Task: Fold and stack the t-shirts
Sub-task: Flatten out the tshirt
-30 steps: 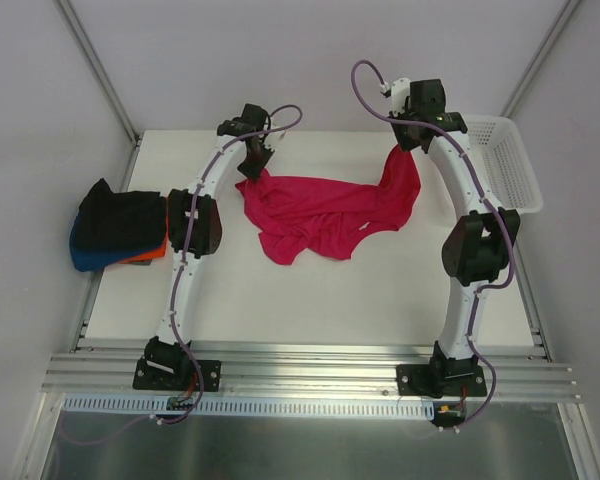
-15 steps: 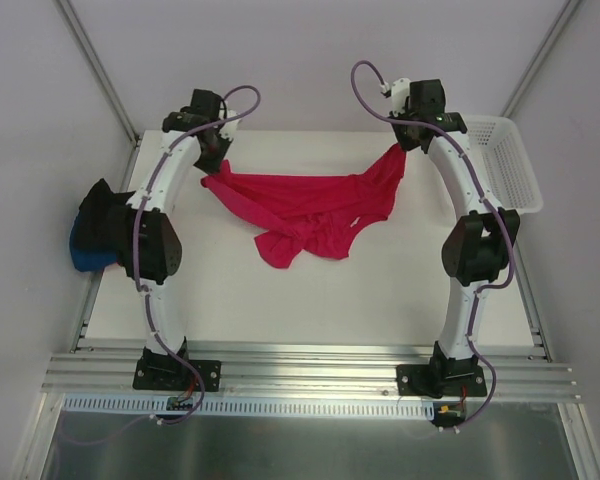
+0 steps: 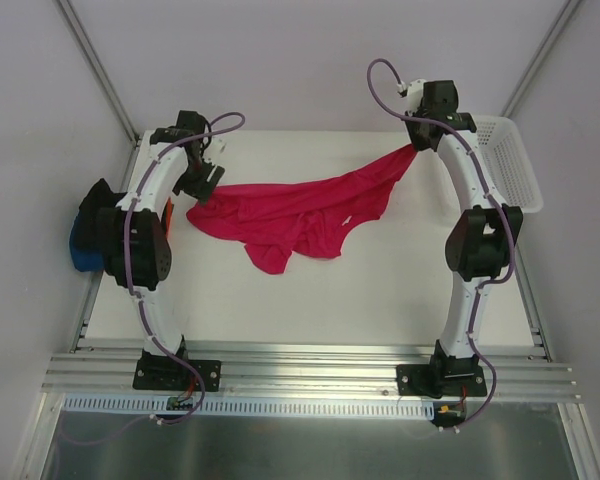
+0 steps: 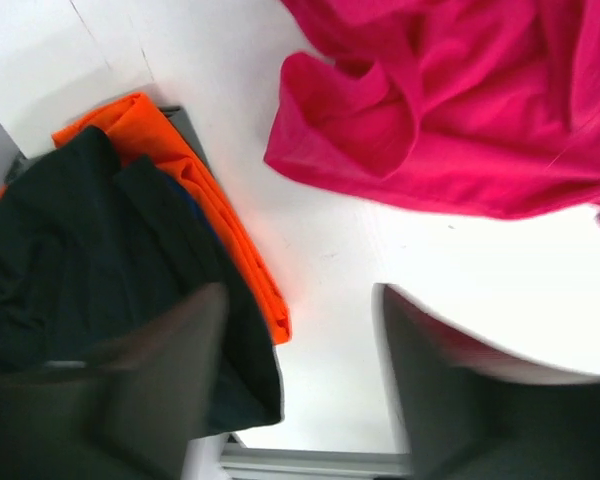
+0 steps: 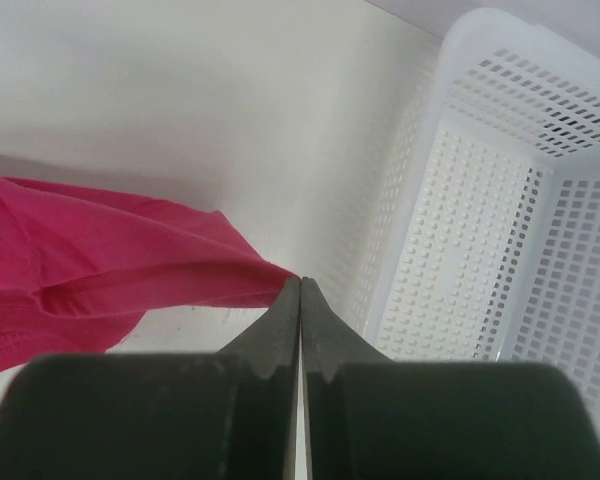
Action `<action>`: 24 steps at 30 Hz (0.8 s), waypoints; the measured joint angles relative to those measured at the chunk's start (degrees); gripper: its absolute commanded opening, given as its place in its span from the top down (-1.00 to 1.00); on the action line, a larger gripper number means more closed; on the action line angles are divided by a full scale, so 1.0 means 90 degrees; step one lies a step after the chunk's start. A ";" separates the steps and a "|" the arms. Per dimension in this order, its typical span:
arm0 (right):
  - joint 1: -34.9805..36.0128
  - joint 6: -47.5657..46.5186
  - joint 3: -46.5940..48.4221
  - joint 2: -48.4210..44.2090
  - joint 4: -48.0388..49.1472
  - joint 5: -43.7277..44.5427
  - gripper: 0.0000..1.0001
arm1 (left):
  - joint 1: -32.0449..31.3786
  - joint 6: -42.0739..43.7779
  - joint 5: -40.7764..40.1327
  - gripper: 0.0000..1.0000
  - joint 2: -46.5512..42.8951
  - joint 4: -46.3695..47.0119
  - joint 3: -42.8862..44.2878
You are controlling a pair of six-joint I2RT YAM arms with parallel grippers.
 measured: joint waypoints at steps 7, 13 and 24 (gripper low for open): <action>-0.0032 0.0017 0.0005 0.0002 0.0005 0.0068 0.99 | -0.0299 0.0318 -0.0136 -0.45 0.0075 0.0158 0.0364; 0.0012 0.0046 0.0005 0.0002 0.0005 0.0066 0.99 | -0.1115 0.0920 -0.0379 0.00 0.0063 0.0872 -0.0573; 0.0085 0.0049 0.0005 0.0002 0.0002 0.0063 0.99 | -0.1409 0.0741 -0.0007 0.24 0.0486 0.0988 0.0019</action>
